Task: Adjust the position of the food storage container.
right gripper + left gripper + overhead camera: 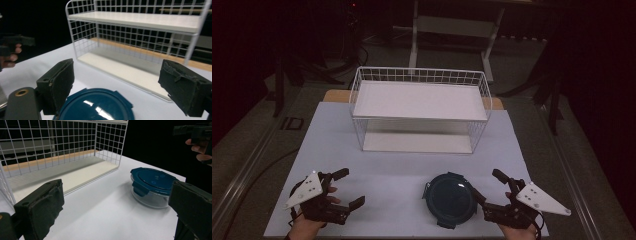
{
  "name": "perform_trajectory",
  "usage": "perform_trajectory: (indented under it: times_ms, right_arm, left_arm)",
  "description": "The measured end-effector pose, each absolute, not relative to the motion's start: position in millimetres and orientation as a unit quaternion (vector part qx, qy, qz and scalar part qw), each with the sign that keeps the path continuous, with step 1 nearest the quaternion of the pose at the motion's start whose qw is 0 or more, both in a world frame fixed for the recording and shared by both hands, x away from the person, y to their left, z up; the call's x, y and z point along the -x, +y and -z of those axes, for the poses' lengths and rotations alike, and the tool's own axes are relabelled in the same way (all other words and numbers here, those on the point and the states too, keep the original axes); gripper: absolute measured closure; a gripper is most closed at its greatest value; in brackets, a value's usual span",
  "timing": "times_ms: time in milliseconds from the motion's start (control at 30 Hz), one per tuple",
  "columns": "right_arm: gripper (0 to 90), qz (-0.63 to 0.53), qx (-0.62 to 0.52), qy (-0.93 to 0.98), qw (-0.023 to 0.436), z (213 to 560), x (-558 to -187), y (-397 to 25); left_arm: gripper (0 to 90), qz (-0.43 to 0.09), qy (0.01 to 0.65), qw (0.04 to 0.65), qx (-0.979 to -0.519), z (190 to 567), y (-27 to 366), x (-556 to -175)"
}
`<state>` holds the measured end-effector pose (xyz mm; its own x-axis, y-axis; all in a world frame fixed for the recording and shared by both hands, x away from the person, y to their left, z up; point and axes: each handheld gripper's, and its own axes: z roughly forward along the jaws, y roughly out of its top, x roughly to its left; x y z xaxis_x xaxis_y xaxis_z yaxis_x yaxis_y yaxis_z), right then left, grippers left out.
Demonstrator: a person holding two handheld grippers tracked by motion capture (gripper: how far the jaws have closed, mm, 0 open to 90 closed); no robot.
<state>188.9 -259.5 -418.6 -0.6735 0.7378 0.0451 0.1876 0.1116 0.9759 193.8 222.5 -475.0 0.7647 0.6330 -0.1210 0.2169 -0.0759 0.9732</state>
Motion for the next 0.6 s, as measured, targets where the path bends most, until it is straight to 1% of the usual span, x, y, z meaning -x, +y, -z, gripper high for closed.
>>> perform_trajectory:
  times_ms: [67,133,167,300,333,367,400,433,467,500,533,567,600]
  right_arm:
    - [15.1,-0.578,-0.32,0.718,0.219,420.1,-188.1,-253.5]
    - [15.1,-0.578,-0.32,0.718,0.219,420.1,-188.1,-253.5]
    - [27.4,-0.563,-0.311,0.741,0.196,423.8,-185.6,-243.8]
    - [46.2,-0.56,-0.3,0.753,0.171,430.0,-181.3,-234.9]
    - [46.2,-0.56,-0.3,0.753,0.171,430.0,-181.3,-234.9]
    - [54.3,-0.555,-0.292,0.761,0.164,433.8,-177.9,-229.6]
    - [54.3,-0.555,-0.292,0.761,0.164,433.8,-177.9,-229.6]
    - [62.4,-0.555,-0.287,0.768,0.138,437.8,-176.4,-226.4]
    - [62.4,-0.555,-0.287,0.768,0.138,437.8,-176.4,-226.4]
    - [69.5,-0.553,-0.283,0.775,0.12,442.2,-174.1,-222.8]
    - [69.5,-0.553,-0.283,0.775,0.12,442.2,-174.1,-222.8]
    - [75.1,-0.544,-0.275,0.786,0.105,446.8,-171.6,-219.3]
    - [75.1,-0.544,-0.275,0.786,0.105,446.8,-171.6,-219.3]
  left_arm:
    - [0.5,-0.17,0.298,0.611,-0.713,475.1,222.5,-194.0]
    - [0.5,-0.17,0.298,0.612,-0.713,475.2,222.4,-194.1]
    - [0.5,-0.17,0.297,0.611,-0.714,475.1,222.4,-194.3]
    - [0.5,-0.171,0.296,0.61,-0.715,474.8,222.6,-193.8]
    - [0.5,-0.171,0.296,0.61,-0.715,474.8,222.6,-193.8]
    - [0.5,-0.172,0.295,0.61,-0.715,474.8,222.7,-193.9]
    - [0.5,-0.172,0.295,0.61,-0.715,474.8,222.7,-193.9]
    - [0.5,-0.171,0.296,0.61,-0.715,475.0,222.7,-194.2]
    - [0.5,-0.171,0.296,0.61,-0.715,475.0,222.7,-194.2]
    - [0.5,-0.171,0.296,0.61,-0.715,475.3,222.4,-194.5]
    - [0.5,-0.171,0.296,0.61,-0.715,475.3,222.4,-194.5]
    - [0.5,-0.171,0.296,0.609,-0.715,475.4,222.2,-194.5]
    - [0.5,-0.171,0.296,0.609,-0.715,475.4,222.2,-194.5]
